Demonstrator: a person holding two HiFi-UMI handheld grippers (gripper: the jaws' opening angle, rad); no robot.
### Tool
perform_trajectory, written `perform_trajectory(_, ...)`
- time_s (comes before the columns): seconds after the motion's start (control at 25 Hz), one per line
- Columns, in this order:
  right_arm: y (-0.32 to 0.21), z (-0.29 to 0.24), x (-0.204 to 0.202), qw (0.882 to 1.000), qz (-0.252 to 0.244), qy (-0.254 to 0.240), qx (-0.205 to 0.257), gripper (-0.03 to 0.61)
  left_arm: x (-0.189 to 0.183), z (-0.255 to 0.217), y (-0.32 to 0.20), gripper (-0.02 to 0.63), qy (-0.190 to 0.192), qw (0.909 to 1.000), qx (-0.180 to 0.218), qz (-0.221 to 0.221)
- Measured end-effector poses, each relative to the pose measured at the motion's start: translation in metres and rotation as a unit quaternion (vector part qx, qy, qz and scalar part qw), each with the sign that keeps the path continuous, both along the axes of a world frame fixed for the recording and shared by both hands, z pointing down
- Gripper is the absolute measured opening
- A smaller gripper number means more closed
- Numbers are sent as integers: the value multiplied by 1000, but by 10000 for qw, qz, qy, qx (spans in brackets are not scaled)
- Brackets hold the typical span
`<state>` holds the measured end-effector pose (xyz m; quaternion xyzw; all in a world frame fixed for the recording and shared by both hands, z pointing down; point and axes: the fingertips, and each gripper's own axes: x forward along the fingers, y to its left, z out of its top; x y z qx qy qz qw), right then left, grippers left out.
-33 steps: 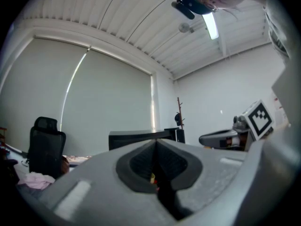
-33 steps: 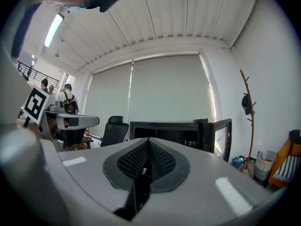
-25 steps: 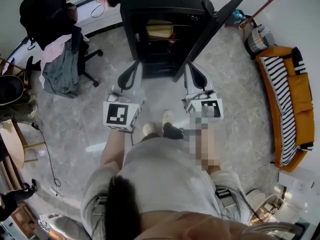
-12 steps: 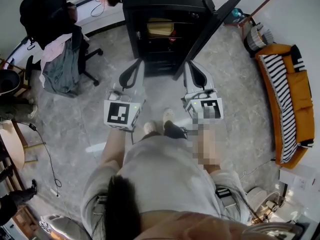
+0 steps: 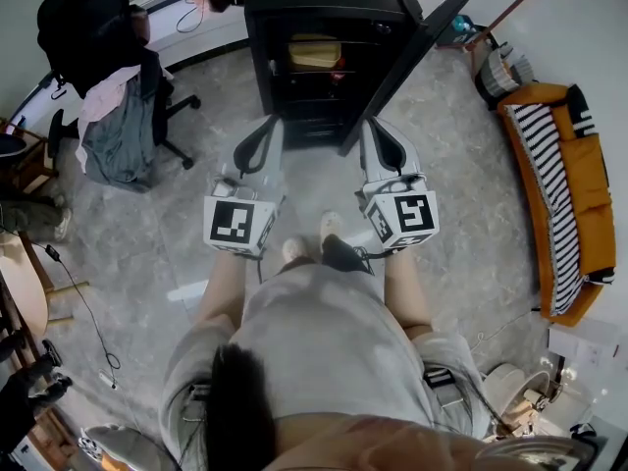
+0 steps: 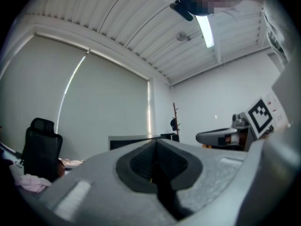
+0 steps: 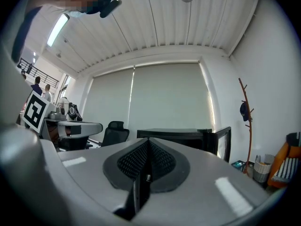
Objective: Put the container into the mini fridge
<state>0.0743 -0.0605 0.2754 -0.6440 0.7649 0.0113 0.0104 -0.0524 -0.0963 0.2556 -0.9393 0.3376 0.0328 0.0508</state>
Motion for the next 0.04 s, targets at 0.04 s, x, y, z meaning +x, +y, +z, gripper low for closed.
perform_trajectory(0.04,1,0,-1,10000,1,11,-1,0,-1,0,1,3,5,10000,1,4)
